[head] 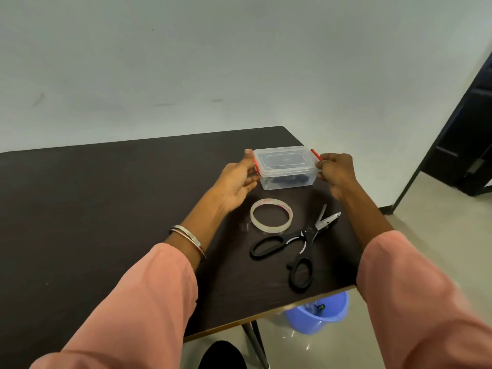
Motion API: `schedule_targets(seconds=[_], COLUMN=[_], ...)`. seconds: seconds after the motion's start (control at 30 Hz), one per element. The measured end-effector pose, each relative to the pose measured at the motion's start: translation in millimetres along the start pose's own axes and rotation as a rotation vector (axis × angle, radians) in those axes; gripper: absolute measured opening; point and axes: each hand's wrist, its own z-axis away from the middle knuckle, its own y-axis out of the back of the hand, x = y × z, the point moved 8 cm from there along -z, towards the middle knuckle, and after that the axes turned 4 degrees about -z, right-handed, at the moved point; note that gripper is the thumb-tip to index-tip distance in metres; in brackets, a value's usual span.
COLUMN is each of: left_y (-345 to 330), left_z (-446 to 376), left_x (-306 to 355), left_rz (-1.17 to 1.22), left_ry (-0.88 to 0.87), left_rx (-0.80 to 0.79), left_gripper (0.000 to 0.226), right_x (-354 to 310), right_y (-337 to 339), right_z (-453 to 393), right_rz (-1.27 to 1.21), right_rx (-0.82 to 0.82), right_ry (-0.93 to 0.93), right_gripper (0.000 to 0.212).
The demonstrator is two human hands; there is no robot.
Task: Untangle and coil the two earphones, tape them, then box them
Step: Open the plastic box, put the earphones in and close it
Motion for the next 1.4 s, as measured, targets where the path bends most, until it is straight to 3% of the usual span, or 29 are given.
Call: schedule_targets(seconds=[0.1,0.2,0.27,0.4,0.53,0.83,0.97,1.27,1.4], left_y=[5.2,15.5,13.3,-8.0,-16.3,-1.2,2.8,-42.9,-63.8], left_z=[1.7,8.0,20.9,47.1,52.4,58.6,62.7,68.5,66.3], left_x=[0.8,2.7,0.6,-14.7,-23.4,-24.2,-26.2,-25.2,-36.7], left_rz=[-0.191,-0.550,-0.726,-1.104,-1.285,-1.199,-1.154,-1.062,-1.088], left_ry=[-0.054,-0.195,-0.237,-0.261,-0.306,-0.354,-0.357,-0.397,-0.374], left_rx=[0.035,0.083,0.013,-0.211,-0.178,0.068,0.115,0.101,0.108], left_gripper=[0.046,0.053,0.050,0.069,0.090,0.078,0.088,0.070,0.083], right_x=[-8.1,-19.2,-16.5,-1.3,10.2,18.1,16.1,9.6,18.9], right_y=[15.1,37.4,45.3,42.5,23.8,1.2,8.0,58.7,63.7], right_z=[13.3,42.6,71.1,131.2,151.2,144.3,135.5,84.9,77.0], right_rz=[0.063,0.287,0.444,0.748,0.798,0.708,0.679,0.557,0.575], right_rx=[0.080,0.172,0.168,0.095,0.059,0.020,-0.063,-0.049,-0.092], right_ry=[0.046,0.124,0.113,0.075,0.023,0.089,0.111,0.154,0.148], right_gripper=[0.042,0.039,0.045,0.047,0.047,0.036,0.040,0.033,0.034])
